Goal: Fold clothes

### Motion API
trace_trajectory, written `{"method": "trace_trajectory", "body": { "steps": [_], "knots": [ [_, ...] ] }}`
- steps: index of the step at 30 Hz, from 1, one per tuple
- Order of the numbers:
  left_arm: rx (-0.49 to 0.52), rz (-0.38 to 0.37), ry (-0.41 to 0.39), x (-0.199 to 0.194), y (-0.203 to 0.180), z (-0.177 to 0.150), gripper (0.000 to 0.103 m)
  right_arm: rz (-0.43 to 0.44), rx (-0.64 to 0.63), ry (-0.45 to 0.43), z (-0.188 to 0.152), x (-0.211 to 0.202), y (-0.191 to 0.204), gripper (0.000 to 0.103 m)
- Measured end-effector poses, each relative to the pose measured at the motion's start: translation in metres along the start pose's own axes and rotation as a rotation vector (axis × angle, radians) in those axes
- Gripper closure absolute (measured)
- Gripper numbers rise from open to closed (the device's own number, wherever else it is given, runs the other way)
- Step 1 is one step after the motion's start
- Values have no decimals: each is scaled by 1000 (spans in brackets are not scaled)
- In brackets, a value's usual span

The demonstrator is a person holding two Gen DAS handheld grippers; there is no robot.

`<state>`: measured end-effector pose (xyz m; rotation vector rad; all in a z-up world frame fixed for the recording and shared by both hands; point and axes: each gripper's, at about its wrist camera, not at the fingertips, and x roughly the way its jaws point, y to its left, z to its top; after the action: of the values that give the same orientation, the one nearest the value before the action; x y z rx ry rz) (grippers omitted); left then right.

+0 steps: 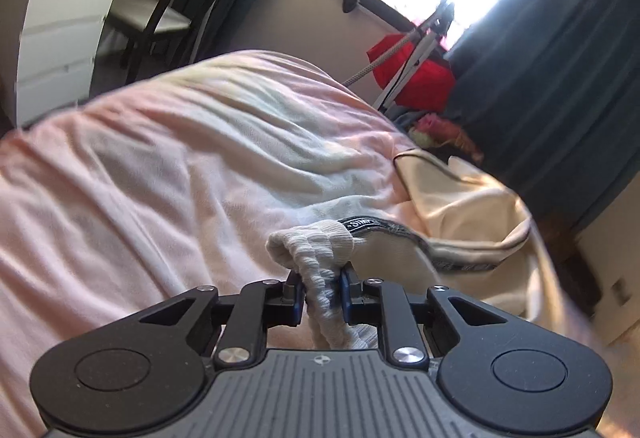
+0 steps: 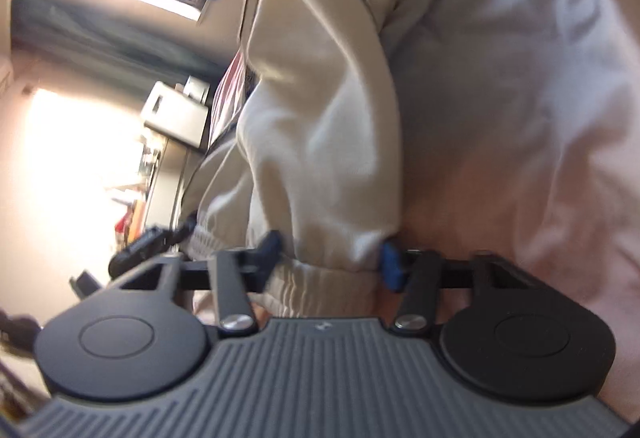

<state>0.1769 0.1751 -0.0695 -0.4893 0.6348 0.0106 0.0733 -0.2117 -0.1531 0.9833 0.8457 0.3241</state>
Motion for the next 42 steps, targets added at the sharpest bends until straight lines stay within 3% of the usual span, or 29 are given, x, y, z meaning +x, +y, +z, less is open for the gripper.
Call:
{"method": "trace_trajectory", "body": {
  "steps": [3, 6, 10, 13, 15, 16, 18, 21, 23, 26, 27, 29, 30, 31, 33, 38, 40, 42],
  "knots": [
    [44, 45, -9, -3, -7, 24, 87, 32, 4, -31, -16, 6, 13, 75],
    [99, 110, -70, -11, -9, 66, 88, 65, 8, -59, -32, 13, 26, 81],
    [145, 240, -124, -14, 5, 139, 88, 162, 1, 67, -74, 73, 70, 87],
    [200, 378, -151, -4, 21, 183, 88, 232, -15, 148, -102, 131, 116, 88],
    [235, 461, -124, 16, 38, 203, 87, 258, -28, 195, -116, 169, 146, 88],
    [240, 466, -82, 29, 49, 208, 87, 253, -34, 215, -122, 186, 156, 87],
    [243, 454, -6, 54, 69, 210, 86, 221, -43, 249, -129, 216, 168, 87],
    [221, 445, 5, 71, 89, 198, 80, 164, -55, 261, -128, 235, 166, 85],
    [196, 423, 11, 73, 98, 193, 69, 173, -65, 270, -125, 238, 164, 85],
    [176, 388, 2, 63, 101, 184, 55, 169, -132, 296, -122, 236, 170, 75],
    [178, 375, -7, 55, 97, 181, 53, 150, -163, 303, -119, 230, 178, 67],
    [183, 349, -26, 39, 89, 174, 42, 127, -205, 298, -117, 216, 187, 39],
    [186, 336, -35, 32, 86, 171, 39, 123, -246, 289, -113, 210, 194, 16],
    [188, 323, -44, 24, 82, 167, 33, 120, -290, 270, -113, 198, 199, 6],
    [220, 299, -75, 4, 65, 158, 23, 112, -376, 231, -112, 175, 210, 9],
    [271, 183, -119, -41, 13, 125, 18, 79, -491, 99, -98, 103, 221, 9],
    [288, 131, -118, -49, -11, 109, 17, 63, -583, 27, -93, 54, 211, 9],
    [290, 67, -96, -47, -34, 96, 17, 21, -655, -38, -75, 33, 210, 9]
  ]
}}
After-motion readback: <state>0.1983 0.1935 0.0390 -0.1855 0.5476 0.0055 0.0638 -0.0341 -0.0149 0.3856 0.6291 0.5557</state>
